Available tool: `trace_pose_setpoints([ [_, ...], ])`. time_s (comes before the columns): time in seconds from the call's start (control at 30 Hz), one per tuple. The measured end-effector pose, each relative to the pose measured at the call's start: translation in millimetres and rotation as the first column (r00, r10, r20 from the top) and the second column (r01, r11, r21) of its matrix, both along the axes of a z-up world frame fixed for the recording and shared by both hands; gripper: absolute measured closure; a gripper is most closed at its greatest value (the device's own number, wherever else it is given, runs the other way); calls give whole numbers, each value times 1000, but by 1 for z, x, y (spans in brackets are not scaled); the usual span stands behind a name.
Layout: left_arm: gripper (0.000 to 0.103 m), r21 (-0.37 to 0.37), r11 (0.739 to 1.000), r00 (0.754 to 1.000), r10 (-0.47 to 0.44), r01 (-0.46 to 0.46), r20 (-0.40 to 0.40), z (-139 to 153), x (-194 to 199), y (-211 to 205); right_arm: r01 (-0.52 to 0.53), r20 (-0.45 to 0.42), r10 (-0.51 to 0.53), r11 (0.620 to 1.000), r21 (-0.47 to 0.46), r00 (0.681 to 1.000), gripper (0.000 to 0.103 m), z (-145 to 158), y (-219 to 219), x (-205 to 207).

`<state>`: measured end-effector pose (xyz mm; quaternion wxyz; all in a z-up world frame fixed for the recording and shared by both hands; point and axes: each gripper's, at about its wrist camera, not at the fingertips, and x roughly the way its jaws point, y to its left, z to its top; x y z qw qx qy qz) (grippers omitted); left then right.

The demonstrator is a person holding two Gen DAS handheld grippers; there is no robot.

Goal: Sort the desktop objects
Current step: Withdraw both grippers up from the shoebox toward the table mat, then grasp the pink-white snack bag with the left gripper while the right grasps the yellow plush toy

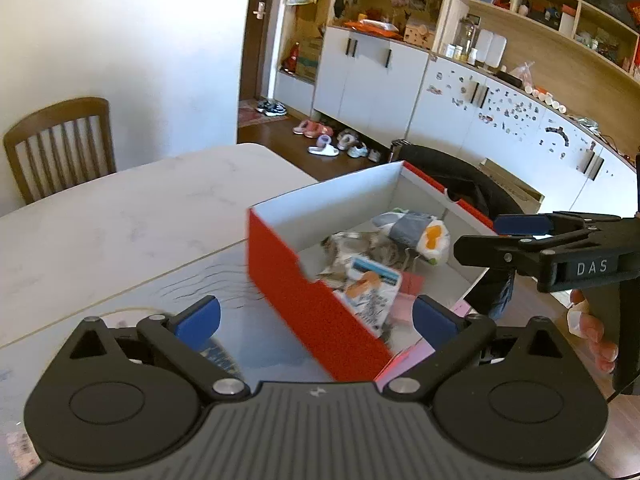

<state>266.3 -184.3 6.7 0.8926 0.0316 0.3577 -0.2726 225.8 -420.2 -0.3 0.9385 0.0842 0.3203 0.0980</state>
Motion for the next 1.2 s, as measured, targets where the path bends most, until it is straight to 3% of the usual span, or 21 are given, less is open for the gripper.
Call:
trace_pose_setpoints([
  [0.7, 0, -7, 987, 987, 163, -163, -5, -17, -49, 157, -129, -5, 129, 990, -53, 992, 0, -9, 152, -39],
  [0.97, 0, -17, 980, 979, 198, -199, -49, -36, -65, 205, -161, -19, 160, 985, -68, 987, 0, -18, 192, -44],
  [1.2, 0, 28, 966, 964, 259, -258, -67, -57, -62, 234, -204, -42, 201, 975, -86, 979, 0, -32, 218, -42],
])
